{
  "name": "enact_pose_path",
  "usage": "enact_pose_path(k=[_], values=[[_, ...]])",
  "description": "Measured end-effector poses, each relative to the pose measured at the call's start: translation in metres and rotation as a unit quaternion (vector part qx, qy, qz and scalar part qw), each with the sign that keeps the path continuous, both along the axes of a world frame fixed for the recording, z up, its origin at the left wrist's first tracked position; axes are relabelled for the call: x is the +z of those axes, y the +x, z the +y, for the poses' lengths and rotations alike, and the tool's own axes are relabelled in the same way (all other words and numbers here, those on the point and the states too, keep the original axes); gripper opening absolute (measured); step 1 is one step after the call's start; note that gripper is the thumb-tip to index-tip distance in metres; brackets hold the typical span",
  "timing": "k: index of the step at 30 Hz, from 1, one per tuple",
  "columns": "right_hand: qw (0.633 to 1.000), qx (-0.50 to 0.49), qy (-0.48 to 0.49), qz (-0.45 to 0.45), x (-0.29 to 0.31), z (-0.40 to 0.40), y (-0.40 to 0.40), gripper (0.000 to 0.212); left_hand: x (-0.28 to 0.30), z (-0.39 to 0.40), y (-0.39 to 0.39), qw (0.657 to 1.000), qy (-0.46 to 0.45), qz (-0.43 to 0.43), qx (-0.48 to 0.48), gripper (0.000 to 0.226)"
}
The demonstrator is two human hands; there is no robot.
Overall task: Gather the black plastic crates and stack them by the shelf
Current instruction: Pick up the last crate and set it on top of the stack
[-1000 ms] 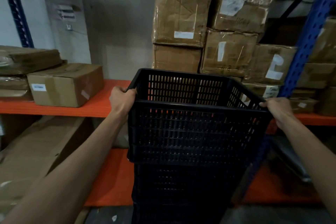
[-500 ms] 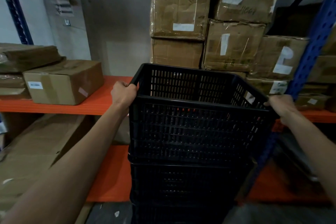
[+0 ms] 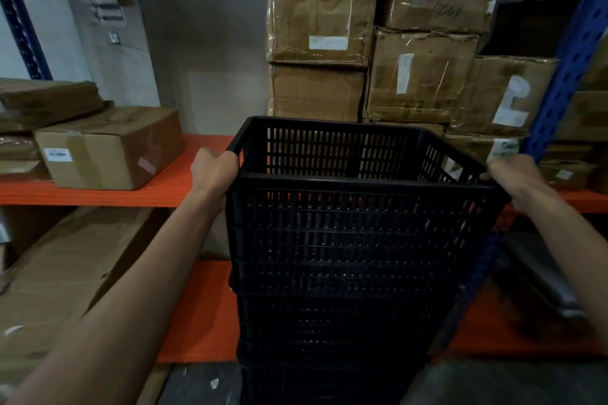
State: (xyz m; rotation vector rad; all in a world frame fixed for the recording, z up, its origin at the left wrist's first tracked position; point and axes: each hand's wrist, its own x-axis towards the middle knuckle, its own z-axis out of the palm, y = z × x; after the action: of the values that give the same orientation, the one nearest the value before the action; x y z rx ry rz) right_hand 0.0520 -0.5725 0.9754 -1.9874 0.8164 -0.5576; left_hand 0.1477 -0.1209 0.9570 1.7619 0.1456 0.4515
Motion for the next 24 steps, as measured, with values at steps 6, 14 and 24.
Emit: enact_pose_path(k=[6, 14, 24], values=[[0.999, -0.009, -0.033, 0.002, 0.002, 0.004, -0.006, 0.013, 0.003, -0.006, -0.004, 0.999, -0.027, -0.006, -0.036, 0.020], [1.000, 0.001, -0.027, -0.001, -0.002, 0.006, -0.002, 0.016, 0.008, 0.002, -0.011, 0.997, 0.068, 0.008, -0.039, 0.009], [0.997, 0.065, -0.030, 0.039, -0.011, -0.010, -0.002, 0.020, 0.002, 0.002, -0.009, 0.997, 0.067, 0.020, -0.019, 0.019]])
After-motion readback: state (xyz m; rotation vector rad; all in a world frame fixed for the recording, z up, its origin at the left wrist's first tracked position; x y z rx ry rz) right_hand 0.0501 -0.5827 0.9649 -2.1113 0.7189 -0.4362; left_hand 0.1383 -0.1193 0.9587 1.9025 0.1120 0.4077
